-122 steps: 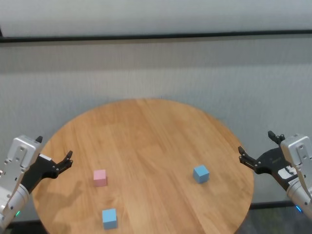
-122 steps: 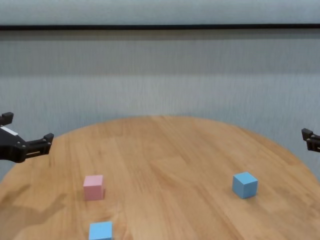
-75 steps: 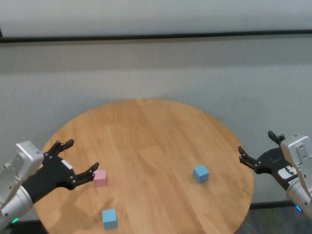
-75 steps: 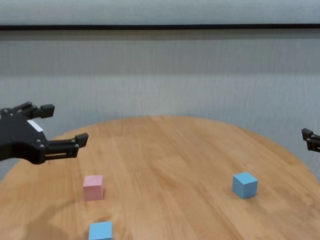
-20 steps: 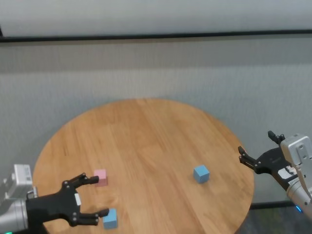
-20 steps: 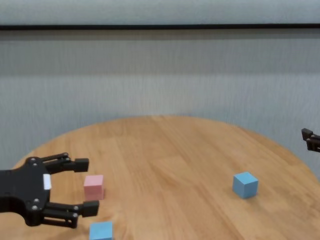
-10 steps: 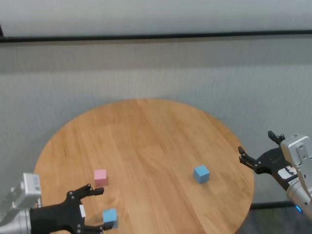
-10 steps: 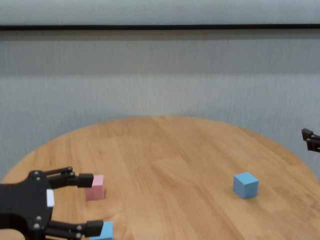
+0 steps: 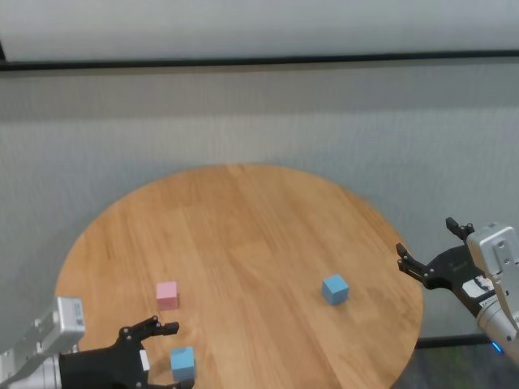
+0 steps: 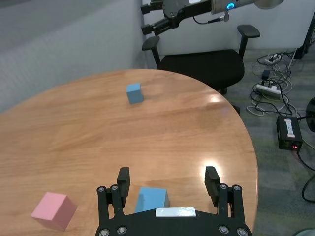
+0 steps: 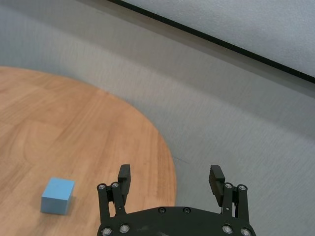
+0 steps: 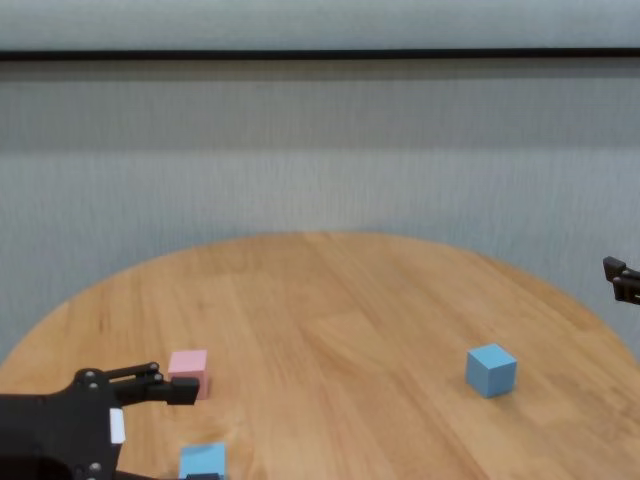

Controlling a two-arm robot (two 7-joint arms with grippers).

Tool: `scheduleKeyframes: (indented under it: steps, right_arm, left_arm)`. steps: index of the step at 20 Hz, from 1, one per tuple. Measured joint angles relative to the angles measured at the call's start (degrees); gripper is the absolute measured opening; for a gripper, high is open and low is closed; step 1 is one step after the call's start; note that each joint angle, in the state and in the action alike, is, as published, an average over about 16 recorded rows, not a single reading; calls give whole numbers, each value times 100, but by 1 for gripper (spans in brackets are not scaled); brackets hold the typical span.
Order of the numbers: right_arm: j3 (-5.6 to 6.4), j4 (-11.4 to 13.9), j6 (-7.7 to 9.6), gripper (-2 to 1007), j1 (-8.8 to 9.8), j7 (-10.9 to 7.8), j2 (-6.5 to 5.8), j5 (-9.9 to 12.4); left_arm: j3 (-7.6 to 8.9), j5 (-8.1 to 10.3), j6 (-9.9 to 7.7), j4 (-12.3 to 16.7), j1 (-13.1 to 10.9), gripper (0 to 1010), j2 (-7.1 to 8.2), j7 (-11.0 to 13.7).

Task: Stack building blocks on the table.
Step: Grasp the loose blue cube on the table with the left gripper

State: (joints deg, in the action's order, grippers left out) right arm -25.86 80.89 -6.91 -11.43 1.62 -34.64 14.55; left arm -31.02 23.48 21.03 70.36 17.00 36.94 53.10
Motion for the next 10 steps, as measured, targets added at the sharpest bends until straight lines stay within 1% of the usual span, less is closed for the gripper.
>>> scheduleKeyframes:
  steps: [6, 10]
  right_arm:
    - [0, 0, 0, 1005, 0, 0, 0, 0]
    - [0, 0, 0, 1005, 0, 0, 0, 0]
  left_arm:
    - [-72, -80, 34, -184, 84, 1003, -105, 2]
    - [-98, -92, 68, -294, 128, 1003, -167, 17]
